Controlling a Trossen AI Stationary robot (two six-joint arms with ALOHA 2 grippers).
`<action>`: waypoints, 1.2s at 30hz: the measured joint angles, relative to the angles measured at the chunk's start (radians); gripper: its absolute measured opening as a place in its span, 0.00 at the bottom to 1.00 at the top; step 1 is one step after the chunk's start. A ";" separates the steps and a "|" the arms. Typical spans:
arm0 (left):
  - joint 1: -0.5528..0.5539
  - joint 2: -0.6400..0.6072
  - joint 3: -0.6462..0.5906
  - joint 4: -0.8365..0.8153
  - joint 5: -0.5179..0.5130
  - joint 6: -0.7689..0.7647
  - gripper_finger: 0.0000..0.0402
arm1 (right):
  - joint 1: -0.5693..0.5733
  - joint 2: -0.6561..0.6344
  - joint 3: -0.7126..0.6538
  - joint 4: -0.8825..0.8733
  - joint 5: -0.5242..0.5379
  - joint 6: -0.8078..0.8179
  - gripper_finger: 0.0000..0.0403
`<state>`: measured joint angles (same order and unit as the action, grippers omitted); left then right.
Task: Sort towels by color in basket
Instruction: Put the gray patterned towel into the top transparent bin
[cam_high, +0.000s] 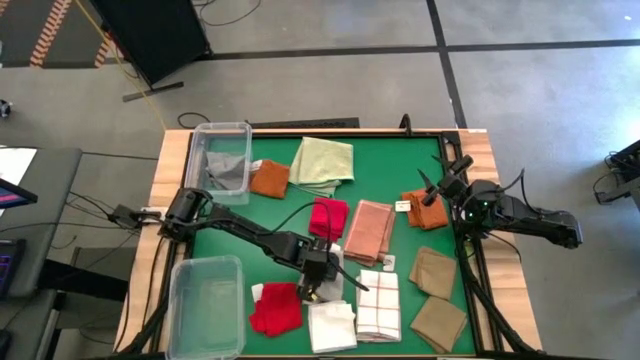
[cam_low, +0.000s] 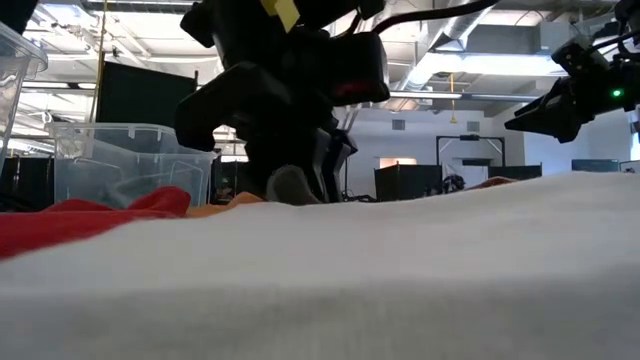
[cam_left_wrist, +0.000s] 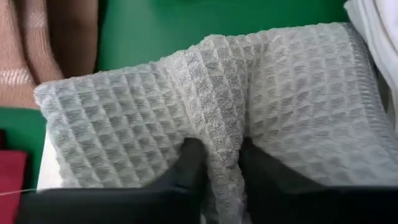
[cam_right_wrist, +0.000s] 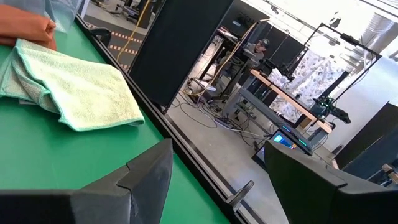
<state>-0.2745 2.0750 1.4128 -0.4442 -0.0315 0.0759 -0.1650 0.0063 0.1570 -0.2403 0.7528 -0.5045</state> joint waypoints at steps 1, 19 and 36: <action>0.000 0.000 0.000 -0.004 0.000 0.008 0.09 | 0.000 0.000 0.000 0.000 0.000 0.000 0.71; -0.033 -0.122 0.306 -0.621 -0.329 0.048 0.06 | 0.000 0.000 0.000 -0.014 0.000 0.000 0.71; 0.088 -0.514 0.336 -1.120 -0.716 -0.271 0.06 | 0.000 0.000 0.000 -0.021 0.000 0.000 0.71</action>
<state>-0.1870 1.5611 1.7485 -1.5642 -0.7473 -0.1950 -0.1654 0.0063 0.1570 -0.2616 0.7532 -0.5048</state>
